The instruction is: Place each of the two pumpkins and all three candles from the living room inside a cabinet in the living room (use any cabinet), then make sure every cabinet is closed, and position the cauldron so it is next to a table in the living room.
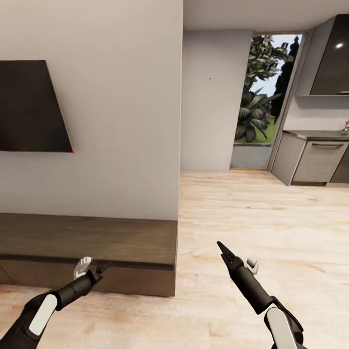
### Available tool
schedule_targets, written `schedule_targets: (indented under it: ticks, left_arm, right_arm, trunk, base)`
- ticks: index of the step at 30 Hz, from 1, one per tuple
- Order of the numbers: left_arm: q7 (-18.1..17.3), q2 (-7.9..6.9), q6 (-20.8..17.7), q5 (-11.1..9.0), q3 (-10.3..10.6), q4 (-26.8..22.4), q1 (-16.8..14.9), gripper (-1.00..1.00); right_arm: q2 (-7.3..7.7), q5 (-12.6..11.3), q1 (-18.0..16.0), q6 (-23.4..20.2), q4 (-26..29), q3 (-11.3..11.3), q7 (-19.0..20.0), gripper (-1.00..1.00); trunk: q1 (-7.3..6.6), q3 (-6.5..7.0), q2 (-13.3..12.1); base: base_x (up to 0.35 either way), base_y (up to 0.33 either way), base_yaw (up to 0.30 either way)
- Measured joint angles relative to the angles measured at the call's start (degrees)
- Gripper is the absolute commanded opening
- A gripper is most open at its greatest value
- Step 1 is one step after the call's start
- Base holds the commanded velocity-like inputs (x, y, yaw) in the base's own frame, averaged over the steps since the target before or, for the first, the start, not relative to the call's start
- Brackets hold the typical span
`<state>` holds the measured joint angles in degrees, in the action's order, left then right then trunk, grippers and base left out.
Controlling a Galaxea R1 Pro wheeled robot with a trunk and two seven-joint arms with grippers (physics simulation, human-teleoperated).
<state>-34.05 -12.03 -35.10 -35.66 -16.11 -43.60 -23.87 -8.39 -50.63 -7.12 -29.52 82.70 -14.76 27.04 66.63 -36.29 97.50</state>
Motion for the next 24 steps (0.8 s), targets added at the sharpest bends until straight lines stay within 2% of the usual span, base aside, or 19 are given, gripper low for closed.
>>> schedule_targets:
  ticks: [2, 6, 13, 18, 21, 24]
  left_arm:
    - [-0.08, -0.06, -0.03, -0.01, -1.13, 0.0, -0.02, 1.0]
    - [0.0, -0.09, 0.12, -0.01, -2.11, 0.0, -0.01, 1.0]
    - [0.04, -0.01, 0.28, 0.01, -2.41, 0.01, -0.03, 1.0]
    - [0.04, 0.03, 0.28, 0.07, -2.43, 0.01, -0.03, 1.0]
    - [-0.01, -0.06, 0.24, 0.04, -2.43, 0.0, 0.0, 1.0]
    - [0.01, -0.09, 0.22, 0.02, -2.48, 0.0, -0.02, 1.0]
  right_arm:
    - [0.02, 0.03, 0.0, -0.01, 0.0, 0.0, 0.03, 1.0]
    - [0.01, -0.11, 0.06, -0.39, 0.67, 0.14, 0.1, 1.0]
    - [-0.03, -0.02, 0.17, -3.61, 0.86, 0.26, -0.04, 1.0]
    - [0.1, 0.5, 0.09, -4.02, -1.85, -0.05, -0.01, 1.0]
    - [0.92, 0.44, 0.03, -4.04, -4.57, -0.12, 0.16, 1.0]
    - [2.69, 0.12, 0.01, -3.72, -7.33, -0.12, 0.31, 1.0]
  trunk:
    - [0.44, -0.36, 0.8]
    - [1.32, -1.08, 2.41]
    - [2.86, -2.33, 5.21]
    - [3.95, -3.23, 7.22]
    - [4.61, -3.77, 8.42]
    - [5.27, -4.31, 9.63]
  base:
    - [0.0, 0.0, 0.0]
    - [0.0, 0.0, 0.0]
    - [0.0, 0.0, 0.0]
    - [0.0, 0.0, 0.0]
    - [0.0, 0.0, 0.0]
    - [0.0, 0.0, 0.0]
